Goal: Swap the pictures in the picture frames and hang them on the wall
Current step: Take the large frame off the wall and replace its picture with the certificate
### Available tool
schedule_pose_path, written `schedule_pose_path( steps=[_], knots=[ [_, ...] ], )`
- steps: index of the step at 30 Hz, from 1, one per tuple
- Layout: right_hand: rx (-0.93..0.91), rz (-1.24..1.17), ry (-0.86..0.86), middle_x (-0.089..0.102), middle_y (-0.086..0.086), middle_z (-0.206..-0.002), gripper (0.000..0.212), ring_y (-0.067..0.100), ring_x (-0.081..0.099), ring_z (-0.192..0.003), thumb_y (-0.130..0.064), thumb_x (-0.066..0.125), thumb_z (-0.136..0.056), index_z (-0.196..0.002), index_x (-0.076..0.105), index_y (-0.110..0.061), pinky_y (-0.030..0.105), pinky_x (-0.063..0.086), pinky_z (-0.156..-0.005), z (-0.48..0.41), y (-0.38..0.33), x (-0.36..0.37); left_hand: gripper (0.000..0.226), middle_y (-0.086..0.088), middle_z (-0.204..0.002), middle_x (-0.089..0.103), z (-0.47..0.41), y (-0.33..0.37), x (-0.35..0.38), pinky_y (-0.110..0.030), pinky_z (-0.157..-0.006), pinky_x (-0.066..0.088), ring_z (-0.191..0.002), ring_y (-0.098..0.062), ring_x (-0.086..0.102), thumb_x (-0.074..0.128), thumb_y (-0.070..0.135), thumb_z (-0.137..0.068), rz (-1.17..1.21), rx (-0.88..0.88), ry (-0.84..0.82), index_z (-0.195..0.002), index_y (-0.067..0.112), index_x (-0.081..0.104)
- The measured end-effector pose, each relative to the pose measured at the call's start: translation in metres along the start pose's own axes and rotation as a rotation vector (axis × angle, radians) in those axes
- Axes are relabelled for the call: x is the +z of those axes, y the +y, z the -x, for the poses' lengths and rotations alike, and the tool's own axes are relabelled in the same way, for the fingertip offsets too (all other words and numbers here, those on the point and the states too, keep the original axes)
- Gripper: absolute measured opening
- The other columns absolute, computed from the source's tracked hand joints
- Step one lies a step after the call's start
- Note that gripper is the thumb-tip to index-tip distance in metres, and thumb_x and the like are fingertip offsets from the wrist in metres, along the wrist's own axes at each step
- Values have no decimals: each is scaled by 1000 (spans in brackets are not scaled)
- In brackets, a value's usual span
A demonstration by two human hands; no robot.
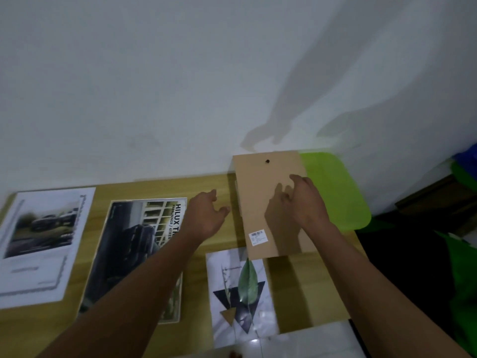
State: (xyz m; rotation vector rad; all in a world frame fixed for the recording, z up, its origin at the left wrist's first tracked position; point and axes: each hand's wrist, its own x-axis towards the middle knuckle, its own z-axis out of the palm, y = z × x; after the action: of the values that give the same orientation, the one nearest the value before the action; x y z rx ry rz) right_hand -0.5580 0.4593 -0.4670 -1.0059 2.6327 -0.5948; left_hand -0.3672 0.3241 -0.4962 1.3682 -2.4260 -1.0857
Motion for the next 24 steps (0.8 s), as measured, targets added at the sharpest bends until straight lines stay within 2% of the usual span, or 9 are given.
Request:
schedule_pose_path(
  steps=[6,7,11,14,16,19,21,24],
  knots=[
    [-124,-18,-44,48,11,-138,52,31,54,-118,-26,56,-96,-144,42,-12,37,47,-92,45,-84,30,70,-9,-138,54,53,-68,-61,-37,-103,42,-124,-24,52,63,54,-85,-140,60,-8,-139,12,50],
    [-147,-16,-69,48,11,-138,53,31,53,-120,-26,56,-96,-144,42,-11,37,46,-92,55,-98,39,68,-9,-134,57,59,-83,-70,-35,-101,43,-121,-25,54,63,55,-85,-161,55,-5,-136,12,53],
    [-211,1,-167,44,12,-146,54,30,48,-129,-29,54,-98,-146,39,-10,41,46,-100,91,-144,85,42,-6,-96,65,83,-137,-104,-29,-73,45,-94,-24,62,65,49,-84,-203,81,18,-107,14,66],
    [-221,4,-232,46,11,-143,51,30,48,-128,-29,55,-97,-143,41,-10,39,44,-100,117,-167,129,29,-8,-96,69,102,-166,-121,-25,-69,41,-90,-25,64,72,38,-81,-146,100,45,-101,17,70],
    [-223,9,-285,49,11,-139,52,31,49,-127,-28,57,-96,-142,40,-11,39,44,-100,133,-174,160,41,-13,-105,67,111,-187,-123,-26,-73,43,-95,-28,63,72,38,-78,-129,108,42,-110,12,68],
    [-202,32,-390,45,11,-144,59,30,44,-132,-24,59,-93,-145,36,-12,41,43,-104,152,-175,199,68,-14,-129,55,114,-223,-114,-36,-89,46,-114,-33,55,74,38,-78,-217,48,-19,-133,6,50],
    [-202,77,-432,35,14,-149,62,33,32,-141,-24,59,-92,-146,32,-12,45,39,-108,162,-171,219,69,-11,-128,52,117,-243,-105,-36,-86,48,-110,-30,56,74,37,-76,-216,34,-45,-132,8,47],
    [-222,175,-423,12,21,-159,67,36,5,-149,-32,53,-97,-151,18,-13,58,25,-115,171,-168,237,68,-10,-127,48,119,-259,-93,-33,-88,47,-107,-25,52,72,34,-77,-227,47,-24,-133,7,44]
  ],
)
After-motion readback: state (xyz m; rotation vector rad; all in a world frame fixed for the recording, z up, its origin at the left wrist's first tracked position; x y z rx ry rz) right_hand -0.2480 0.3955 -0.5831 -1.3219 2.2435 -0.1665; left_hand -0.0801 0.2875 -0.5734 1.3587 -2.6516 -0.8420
